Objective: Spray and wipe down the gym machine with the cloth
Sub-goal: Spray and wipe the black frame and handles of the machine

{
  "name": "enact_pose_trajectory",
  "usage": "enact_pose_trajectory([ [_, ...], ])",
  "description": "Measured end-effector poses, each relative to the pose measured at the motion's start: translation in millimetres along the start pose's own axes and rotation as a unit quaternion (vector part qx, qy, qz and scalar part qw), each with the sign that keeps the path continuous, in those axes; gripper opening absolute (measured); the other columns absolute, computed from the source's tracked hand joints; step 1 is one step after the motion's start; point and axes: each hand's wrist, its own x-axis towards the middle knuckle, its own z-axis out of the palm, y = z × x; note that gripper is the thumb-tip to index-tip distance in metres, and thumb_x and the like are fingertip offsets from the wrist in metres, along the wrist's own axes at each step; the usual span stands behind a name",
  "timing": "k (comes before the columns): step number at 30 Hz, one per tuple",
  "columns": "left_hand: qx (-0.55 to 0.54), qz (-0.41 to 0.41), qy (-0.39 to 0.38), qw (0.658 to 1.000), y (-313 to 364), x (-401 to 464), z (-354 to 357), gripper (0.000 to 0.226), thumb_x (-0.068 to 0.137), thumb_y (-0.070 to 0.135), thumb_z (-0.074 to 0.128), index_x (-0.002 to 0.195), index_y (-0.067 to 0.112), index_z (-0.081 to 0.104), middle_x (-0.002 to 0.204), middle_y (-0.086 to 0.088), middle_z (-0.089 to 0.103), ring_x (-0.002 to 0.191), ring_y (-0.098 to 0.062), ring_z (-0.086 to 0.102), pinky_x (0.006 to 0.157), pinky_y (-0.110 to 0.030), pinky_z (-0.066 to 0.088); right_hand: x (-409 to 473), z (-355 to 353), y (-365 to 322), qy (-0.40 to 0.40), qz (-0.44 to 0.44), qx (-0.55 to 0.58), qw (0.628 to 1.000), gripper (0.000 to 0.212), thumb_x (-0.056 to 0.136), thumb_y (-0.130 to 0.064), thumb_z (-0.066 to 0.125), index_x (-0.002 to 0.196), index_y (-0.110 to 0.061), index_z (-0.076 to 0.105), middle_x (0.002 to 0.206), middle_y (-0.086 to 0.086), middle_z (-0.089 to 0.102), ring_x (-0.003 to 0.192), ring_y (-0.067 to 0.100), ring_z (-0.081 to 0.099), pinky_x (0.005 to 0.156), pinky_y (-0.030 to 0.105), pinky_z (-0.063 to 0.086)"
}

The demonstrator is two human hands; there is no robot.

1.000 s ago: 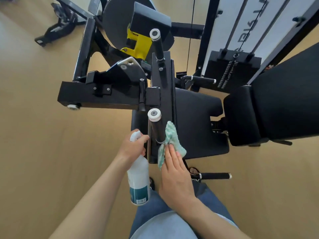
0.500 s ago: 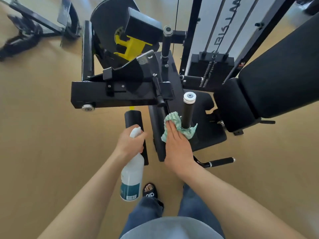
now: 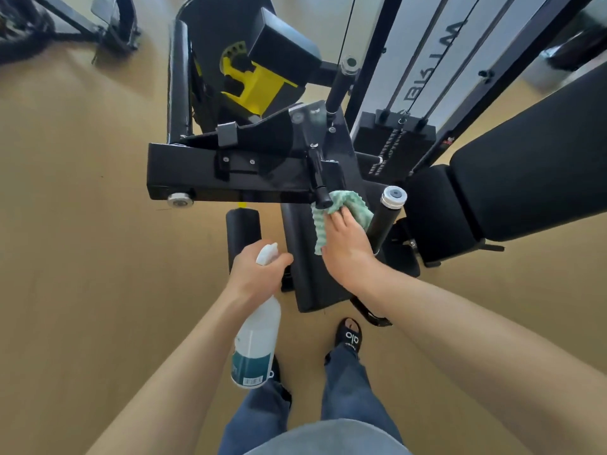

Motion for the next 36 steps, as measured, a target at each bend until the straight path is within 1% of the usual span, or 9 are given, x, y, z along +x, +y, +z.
enact_pose_trajectory([
  [8, 0.009, -0.005, -0.027, 1.0, -6.8, 15.6, 6.4, 0.009, 0.099, 0.026, 0.064, 0.099, 0.019, 0.057, 0.079, -0.003, 0.057, 0.065, -0.017, 0.054, 0.063, -0.029, 0.048, -70.5, 21.1, -16.6, 0.015, -0.127, -0.064, 0.99, 0.062, 0.106, -0.039, 0.039, 0.156, -0.004, 0.027, 0.165, 0.025, 0.012, 0.153, 0.043, 0.005, 0.124, 0.057, 0.0],
  [13, 0.011, -0.02, -0.038, 0.999, -12.0, 25.8, 19.4, 0.03, 0.1, 0.029, 0.067, 0.127, 0.02, 0.058, 0.105, -0.001, 0.061, 0.075, -0.015, 0.059, 0.058, -0.022, 0.045, -24.7, 11.7, -11.7, 0.022, -0.044, -0.002, 0.999, 0.066, 0.106, -0.036, 0.033, 0.158, 0.0, 0.015, 0.167, 0.02, 0.007, 0.154, 0.038, -0.004, 0.125, 0.052, 0.002],
  [16, 0.0, -0.028, -0.041, 0.999, -9.7, 29.9, 19.2, 0.041, 0.1, 0.028, 0.067, 0.139, 0.019, 0.056, 0.098, 0.001, 0.062, 0.068, -0.013, 0.058, 0.051, -0.018, 0.043, -26.4, 11.5, -15.7, 0.021, -0.053, 0.025, 0.998, 0.059, 0.104, -0.033, 0.044, 0.154, -0.004, 0.033, 0.165, 0.023, 0.014, 0.153, 0.041, 0.001, 0.123, 0.054, 0.01],
  [20, -0.004, -0.026, -0.064, 0.998, -3.5, 32.7, 23.8, 0.014, 0.101, 0.019, 0.065, 0.101, 0.026, 0.054, 0.092, -0.001, 0.056, 0.07, -0.018, 0.053, 0.048, -0.014, 0.045, -80.5, 38.8, -7.4, 0.091, -0.151, 0.048, 0.983, 0.042, 0.087, -0.014, 0.069, 0.127, 0.0, 0.067, 0.141, 0.024, 0.053, 0.14, 0.043, 0.038, 0.111, 0.049, 0.04],
  [26, 0.014, -0.044, -0.085, 0.995, 2.1, 40.5, 39.5, 0.039, 0.093, 0.01, 0.07, 0.078, 0.035, 0.045, 0.101, -0.017, 0.065, 0.07, -0.023, 0.056, 0.057, -0.023, 0.051, -101.0, 68.2, 18.4, 0.217, -0.151, 0.08, 0.961, 0.057, 0.089, 0.011, 0.025, 0.143, 0.016, 0.041, 0.145, 0.03, 0.048, 0.137, 0.041, 0.046, 0.118, 0.046, 0.035],
  [28, -0.006, -0.048, -0.072, 0.996, 2.0, 44.2, 44.2, 0.021, 0.094, 0.013, 0.072, 0.096, 0.03, 0.06, 0.107, -0.015, 0.065, 0.067, -0.02, 0.058, 0.051, -0.018, 0.051, -104.6, 63.6, 11.7, 0.201, -0.131, 0.1, 0.966, 0.059, 0.085, 0.01, 0.021, 0.139, 0.018, 0.045, 0.141, 0.031, 0.052, 0.134, 0.042, 0.049, 0.116, 0.046, 0.039],
  [30, -0.024, -0.061, -0.073, 0.995, 2.7, 46.9, 49.6, 0.045, 0.095, 0.019, 0.073, 0.138, 0.018, 0.06, 0.106, -0.005, 0.062, 0.063, -0.015, 0.06, 0.049, -0.017, 0.049, -107.0, 61.3, 6.9, 0.196, -0.12, 0.115, 0.966, 0.061, 0.086, 0.005, 0.017, 0.136, 0.018, 0.048, 0.138, 0.031, 0.053, 0.134, 0.042, 0.049, 0.115, 0.046, 0.04],
  [32, -0.02, -0.069, -0.075, 0.995, 5.3, 48.3, 52.4, 0.059, 0.095, 0.022, 0.073, 0.149, 0.014, 0.052, 0.098, 0.003, 0.056, 0.061, -0.013, 0.06, 0.053, -0.02, 0.05, -107.5, 60.5, 4.4, 0.192, -0.113, 0.116, 0.968, 0.062, 0.087, 0.002, 0.016, 0.139, 0.019, 0.044, 0.141, 0.031, 0.05, 0.137, 0.043, 0.045, 0.117, 0.046, 0.037],
  [36, -0.028, -0.067, -0.082, 0.994, 3.2, 50.8, 53.5, 0.032, 0.094, 0.02, 0.075, 0.123, 0.023, 0.062, 0.091, 0.004, 0.051, 0.064, -0.015, 0.057, 0.053, -0.019, 0.05, -98.4, 60.4, -2.1, 0.147, -0.107, 0.162, 0.97, 0.056, 0.089, 0.004, 0.029, 0.142, 0.015, 0.044, 0.145, 0.03, 0.047, 0.14, 0.042, 0.04, 0.117, 0.048, 0.037],
])
